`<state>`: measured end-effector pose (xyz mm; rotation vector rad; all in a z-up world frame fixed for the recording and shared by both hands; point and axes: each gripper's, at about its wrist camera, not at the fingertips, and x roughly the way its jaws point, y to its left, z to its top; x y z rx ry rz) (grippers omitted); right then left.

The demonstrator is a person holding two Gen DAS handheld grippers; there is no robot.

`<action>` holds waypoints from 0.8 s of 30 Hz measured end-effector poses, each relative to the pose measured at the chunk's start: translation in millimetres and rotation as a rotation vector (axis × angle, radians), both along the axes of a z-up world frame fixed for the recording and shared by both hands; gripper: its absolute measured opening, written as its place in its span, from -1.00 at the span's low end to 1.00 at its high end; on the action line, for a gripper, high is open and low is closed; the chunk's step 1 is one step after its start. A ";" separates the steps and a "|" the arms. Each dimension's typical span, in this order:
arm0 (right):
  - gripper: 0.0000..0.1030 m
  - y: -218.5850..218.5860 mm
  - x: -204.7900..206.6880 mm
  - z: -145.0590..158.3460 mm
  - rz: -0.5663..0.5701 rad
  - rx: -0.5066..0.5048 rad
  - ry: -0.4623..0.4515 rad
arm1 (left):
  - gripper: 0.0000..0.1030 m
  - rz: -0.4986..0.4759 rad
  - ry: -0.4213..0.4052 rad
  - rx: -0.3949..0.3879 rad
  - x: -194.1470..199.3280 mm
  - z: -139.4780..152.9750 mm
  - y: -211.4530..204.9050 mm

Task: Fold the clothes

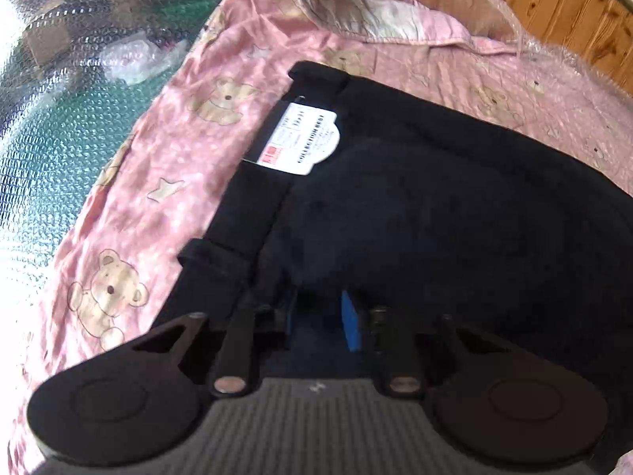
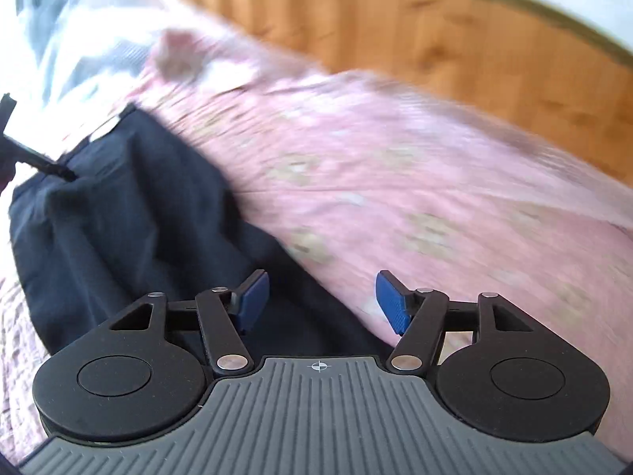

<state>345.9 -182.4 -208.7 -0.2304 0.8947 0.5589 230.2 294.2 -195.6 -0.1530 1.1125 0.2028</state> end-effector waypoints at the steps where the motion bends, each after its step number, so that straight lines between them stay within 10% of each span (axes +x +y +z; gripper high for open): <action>1: -0.05 14.4 8.7 -11.6 0.053 -0.005 0.048 | -0.93 0.014 -0.002 -0.003 -3.5 0.0 7.9; 6: -0.94 18.5 16.1 -19.8 0.037 -0.010 0.057 | -0.92 -0.008 -0.022 0.048 -7.0 0.7 15.3; 8: -0.99 14.5 16.0 -19.0 0.007 -0.011 0.042 | -0.93 0.042 -0.036 0.139 -4.3 0.5 15.9; 15: -0.88 0.4 15.6 -16.0 -0.096 -0.014 -0.013 | -0.82 0.040 -0.122 0.106 9.8 33.1 8.5; 19: -0.63 -19.9 -6.6 -8.9 -0.141 0.038 -0.012 | -0.39 -0.114 -0.215 0.037 38.6 59.0 -15.2; 24: -0.50 -29.3 -30.4 -40.6 -0.157 -0.050 0.044 | -0.32 -0.363 -0.136 0.101 110.9 11.4 -43.1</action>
